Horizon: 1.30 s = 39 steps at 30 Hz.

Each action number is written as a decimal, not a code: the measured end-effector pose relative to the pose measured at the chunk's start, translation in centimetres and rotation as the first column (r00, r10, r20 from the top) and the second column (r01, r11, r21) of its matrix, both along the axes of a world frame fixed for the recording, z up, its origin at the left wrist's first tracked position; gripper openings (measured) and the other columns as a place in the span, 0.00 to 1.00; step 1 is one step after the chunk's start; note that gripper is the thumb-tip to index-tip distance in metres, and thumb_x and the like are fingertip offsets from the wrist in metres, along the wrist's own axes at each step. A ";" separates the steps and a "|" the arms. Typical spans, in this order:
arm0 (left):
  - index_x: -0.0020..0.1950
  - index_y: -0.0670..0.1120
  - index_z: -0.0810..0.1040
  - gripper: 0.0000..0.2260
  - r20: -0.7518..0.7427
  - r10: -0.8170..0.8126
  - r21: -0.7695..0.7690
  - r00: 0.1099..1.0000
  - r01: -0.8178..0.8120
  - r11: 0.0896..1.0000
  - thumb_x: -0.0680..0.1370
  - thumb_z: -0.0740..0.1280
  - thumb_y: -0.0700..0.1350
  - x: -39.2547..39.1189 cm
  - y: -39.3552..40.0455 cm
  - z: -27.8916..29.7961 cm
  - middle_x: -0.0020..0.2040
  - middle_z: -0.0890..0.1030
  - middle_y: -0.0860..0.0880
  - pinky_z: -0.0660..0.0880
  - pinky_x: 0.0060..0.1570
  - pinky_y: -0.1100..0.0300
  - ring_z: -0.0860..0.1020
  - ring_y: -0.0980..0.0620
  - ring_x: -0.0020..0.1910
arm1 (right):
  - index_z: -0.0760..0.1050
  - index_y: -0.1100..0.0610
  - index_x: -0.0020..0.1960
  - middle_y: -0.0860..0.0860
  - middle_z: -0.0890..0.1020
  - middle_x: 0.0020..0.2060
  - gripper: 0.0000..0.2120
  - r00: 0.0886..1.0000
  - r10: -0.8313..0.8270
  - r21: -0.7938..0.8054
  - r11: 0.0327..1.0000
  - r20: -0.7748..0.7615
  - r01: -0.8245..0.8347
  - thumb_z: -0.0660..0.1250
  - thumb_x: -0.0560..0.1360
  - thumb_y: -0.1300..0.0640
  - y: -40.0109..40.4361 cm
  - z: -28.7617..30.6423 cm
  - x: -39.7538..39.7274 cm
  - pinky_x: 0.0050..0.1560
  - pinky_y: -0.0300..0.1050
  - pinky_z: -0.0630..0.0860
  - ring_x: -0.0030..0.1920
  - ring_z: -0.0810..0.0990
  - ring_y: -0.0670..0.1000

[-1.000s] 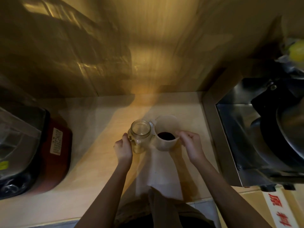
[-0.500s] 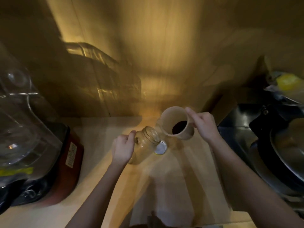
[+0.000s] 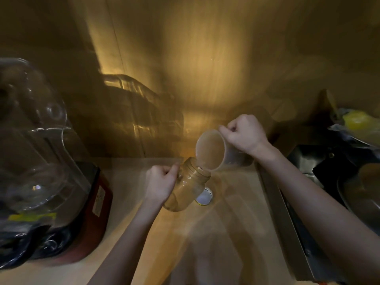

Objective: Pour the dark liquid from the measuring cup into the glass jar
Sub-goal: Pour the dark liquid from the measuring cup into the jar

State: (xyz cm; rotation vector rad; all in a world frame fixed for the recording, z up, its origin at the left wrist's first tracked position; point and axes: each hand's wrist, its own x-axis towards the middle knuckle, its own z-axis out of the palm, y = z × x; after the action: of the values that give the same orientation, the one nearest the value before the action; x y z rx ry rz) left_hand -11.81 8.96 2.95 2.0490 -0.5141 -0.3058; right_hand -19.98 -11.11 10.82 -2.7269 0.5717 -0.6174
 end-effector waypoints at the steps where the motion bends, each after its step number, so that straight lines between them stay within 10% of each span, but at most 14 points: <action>1: 0.19 0.44 0.63 0.24 0.014 0.002 0.021 1.000 -0.002 1.000 0.74 0.63 0.48 0.0 -0.1 0.1 0.23 0.65 0.40 0.66 0.32 0.54 0.68 0.44 0.26 | 0.61 0.55 0.19 0.50 0.62 0.18 0.26 0.999 0.040 -0.055 0.998 -0.010 -0.040 0.65 0.73 0.56 0.3 0.2 0.1 0.28 0.44 0.64 0.24 0.66 0.54; 7: 0.22 0.42 0.66 0.21 0.051 0.047 0.141 0.998 -0.053 0.989 0.74 0.59 0.48 -0.1 -0.7 1.1 0.28 0.70 0.42 0.64 0.36 0.56 0.73 0.37 0.40 | 0.71 0.61 0.18 0.57 0.70 0.13 0.22 0.977 0.211 -0.326 0.927 0.040 -0.187 0.58 0.68 0.54 1.5 0.7 0.5 0.20 0.43 0.69 0.16 0.69 0.57; 28: 0.20 0.43 0.62 0.22 0.067 0.107 -0.018 0.992 -0.106 0.994 0.73 0.60 0.48 0.1 -2.5 0.8 0.29 0.72 0.32 0.65 0.33 0.54 0.75 0.32 0.38 | 0.66 0.59 0.15 0.53 0.64 0.11 0.20 0.956 0.286 -0.560 0.784 -0.055 -0.267 0.61 0.65 0.58 1.8 3.1 2.6 0.24 0.31 0.50 0.13 0.61 0.52; 39: 0.20 0.43 0.61 0.21 0.064 0.118 -0.030 0.991 -0.116 0.993 0.72 0.59 0.48 0.2 -3.4 0.3 0.22 0.62 0.45 0.64 0.32 0.55 0.66 0.41 0.28 | 0.70 0.60 0.16 0.53 0.66 0.11 0.18 0.960 0.267 -0.601 0.756 -0.078 -0.259 0.66 0.64 0.60 1.6 3.2 3.3 0.27 0.30 0.47 0.13 0.65 0.52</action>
State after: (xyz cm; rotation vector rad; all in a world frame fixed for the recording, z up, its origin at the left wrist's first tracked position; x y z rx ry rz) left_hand -11.61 5.60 3.22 2.0598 -0.4338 -0.1612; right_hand -16.71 -9.50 14.05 -3.3050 -0.0568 -0.8607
